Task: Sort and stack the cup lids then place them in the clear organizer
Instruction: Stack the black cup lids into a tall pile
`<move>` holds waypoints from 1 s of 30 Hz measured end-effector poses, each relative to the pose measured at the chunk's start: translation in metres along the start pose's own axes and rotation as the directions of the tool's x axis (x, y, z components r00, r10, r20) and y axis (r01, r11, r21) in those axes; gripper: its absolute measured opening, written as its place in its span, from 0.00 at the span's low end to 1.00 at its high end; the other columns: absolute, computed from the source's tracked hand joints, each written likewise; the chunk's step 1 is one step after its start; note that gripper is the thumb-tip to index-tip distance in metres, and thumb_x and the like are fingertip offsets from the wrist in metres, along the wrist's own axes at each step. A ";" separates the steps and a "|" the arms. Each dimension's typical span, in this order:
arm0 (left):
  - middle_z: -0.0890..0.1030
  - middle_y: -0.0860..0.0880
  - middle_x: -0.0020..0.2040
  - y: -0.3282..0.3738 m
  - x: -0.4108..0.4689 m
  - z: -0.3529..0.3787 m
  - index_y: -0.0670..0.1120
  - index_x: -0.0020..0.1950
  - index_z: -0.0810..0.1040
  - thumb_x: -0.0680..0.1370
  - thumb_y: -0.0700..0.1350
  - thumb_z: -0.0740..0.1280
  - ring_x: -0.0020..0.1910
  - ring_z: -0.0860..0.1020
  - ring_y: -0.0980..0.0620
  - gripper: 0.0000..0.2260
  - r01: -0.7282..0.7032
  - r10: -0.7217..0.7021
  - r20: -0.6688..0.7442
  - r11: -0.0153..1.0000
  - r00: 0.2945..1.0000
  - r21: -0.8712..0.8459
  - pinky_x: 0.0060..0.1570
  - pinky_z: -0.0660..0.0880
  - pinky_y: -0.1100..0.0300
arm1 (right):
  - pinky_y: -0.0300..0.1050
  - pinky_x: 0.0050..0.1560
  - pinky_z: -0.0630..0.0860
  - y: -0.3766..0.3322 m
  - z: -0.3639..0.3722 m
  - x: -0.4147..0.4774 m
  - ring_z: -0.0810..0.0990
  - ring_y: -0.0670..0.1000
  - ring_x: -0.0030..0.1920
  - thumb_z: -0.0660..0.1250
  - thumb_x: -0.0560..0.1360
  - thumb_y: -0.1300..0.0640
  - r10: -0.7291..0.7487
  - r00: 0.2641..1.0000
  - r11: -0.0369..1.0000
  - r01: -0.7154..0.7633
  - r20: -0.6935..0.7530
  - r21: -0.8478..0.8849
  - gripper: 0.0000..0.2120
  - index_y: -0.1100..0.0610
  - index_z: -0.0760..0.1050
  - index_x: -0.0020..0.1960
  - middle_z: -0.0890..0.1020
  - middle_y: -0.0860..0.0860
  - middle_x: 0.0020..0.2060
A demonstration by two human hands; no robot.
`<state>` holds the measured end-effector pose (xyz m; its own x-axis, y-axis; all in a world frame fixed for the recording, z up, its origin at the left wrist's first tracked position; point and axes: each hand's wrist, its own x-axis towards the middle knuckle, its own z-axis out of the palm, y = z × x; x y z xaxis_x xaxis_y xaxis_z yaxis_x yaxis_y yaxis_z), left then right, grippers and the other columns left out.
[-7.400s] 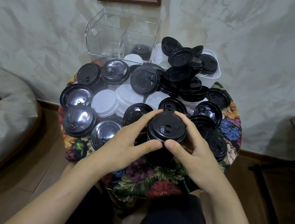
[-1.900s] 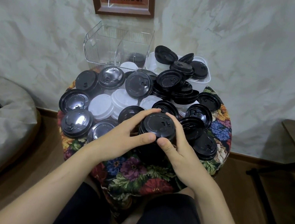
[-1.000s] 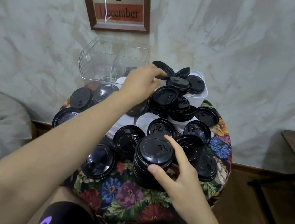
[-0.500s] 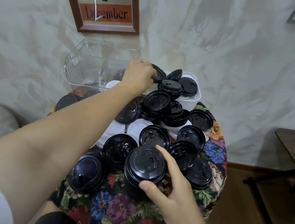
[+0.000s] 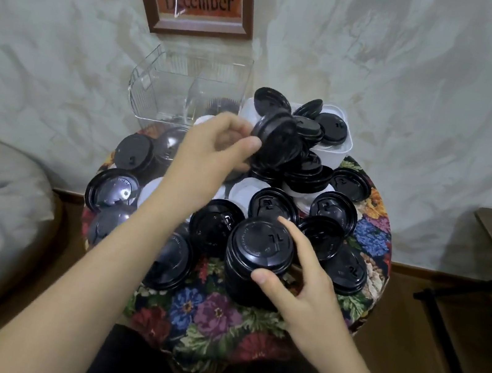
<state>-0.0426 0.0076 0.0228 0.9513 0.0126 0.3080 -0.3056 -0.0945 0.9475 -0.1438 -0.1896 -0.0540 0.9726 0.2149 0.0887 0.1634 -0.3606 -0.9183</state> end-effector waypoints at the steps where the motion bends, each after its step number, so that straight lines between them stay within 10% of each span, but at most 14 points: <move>1: 0.86 0.50 0.44 0.002 -0.018 -0.002 0.48 0.48 0.79 0.82 0.39 0.69 0.44 0.84 0.50 0.05 0.069 -0.067 0.023 0.991 0.997 -0.113 0.47 0.83 0.55 | 0.29 0.65 0.65 -0.001 0.000 0.000 0.68 0.29 0.70 0.70 0.73 0.35 -0.004 1.000 1.000 0.004 0.001 0.005 0.33 0.27 0.62 0.74 0.71 0.23 0.67; 6: 0.85 0.47 0.44 -0.005 -0.077 -0.007 0.44 0.51 0.78 0.77 0.46 0.71 0.39 0.83 0.53 0.08 0.296 -0.275 0.111 0.895 0.955 -0.333 0.41 0.81 0.61 | 0.25 0.64 0.66 -0.005 0.001 0.000 0.71 0.29 0.68 0.71 0.74 0.40 -0.033 0.999 0.999 0.033 -0.013 0.015 0.30 0.28 0.62 0.72 0.73 0.23 0.66; 14: 0.81 0.48 0.52 -0.016 -0.092 -0.017 0.58 0.67 0.82 0.85 0.44 0.64 0.42 0.74 0.53 0.15 0.381 -0.356 0.152 0.903 0.922 -0.198 0.40 0.71 0.59 | 0.23 0.62 0.67 -0.007 0.002 -0.001 0.72 0.29 0.67 0.71 0.75 0.42 -0.055 0.998 0.998 0.055 -0.017 0.031 0.29 0.29 0.63 0.72 0.73 0.21 0.64; 22: 0.85 0.54 0.51 -0.017 -0.092 -0.009 0.56 0.67 0.81 0.73 0.55 0.75 0.46 0.81 0.59 0.22 0.239 -0.231 0.119 0.969 0.966 -0.060 0.45 0.75 0.69 | 0.24 0.62 0.68 -0.006 0.002 0.000 0.74 0.30 0.66 0.71 0.76 0.44 -0.072 0.997 0.997 0.072 -0.023 0.040 0.29 0.34 0.65 0.73 0.75 0.24 0.63; 26: 0.85 0.51 0.57 -0.024 -0.091 -0.010 0.61 0.67 0.80 0.73 0.62 0.73 0.58 0.83 0.45 0.22 0.198 -0.199 0.142 0.980 0.970 0.020 0.62 0.79 0.50 | 0.27 0.64 0.68 -0.004 0.002 0.000 0.74 0.32 0.67 0.71 0.76 0.44 -0.076 0.997 0.996 0.077 -0.018 0.047 0.30 0.35 0.65 0.75 0.76 0.25 0.64; 30: 0.84 0.55 0.58 -0.027 -0.092 -0.004 0.63 0.66 0.79 0.73 0.66 0.70 0.57 0.82 0.49 0.22 0.174 -0.182 0.118 0.982 0.976 0.069 0.62 0.79 0.53 | 0.26 0.64 0.68 -0.005 0.001 0.000 0.73 0.30 0.67 0.72 0.74 0.44 -0.072 0.997 0.996 0.073 -0.021 0.059 0.30 0.32 0.64 0.72 0.75 0.23 0.63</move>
<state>-0.1220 0.0131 -0.0310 0.9891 -0.0878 0.1186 -0.1315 -0.1595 0.9784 -0.1448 -0.1872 -0.0501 0.9616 0.2209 0.1629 0.2241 -0.2893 -0.9307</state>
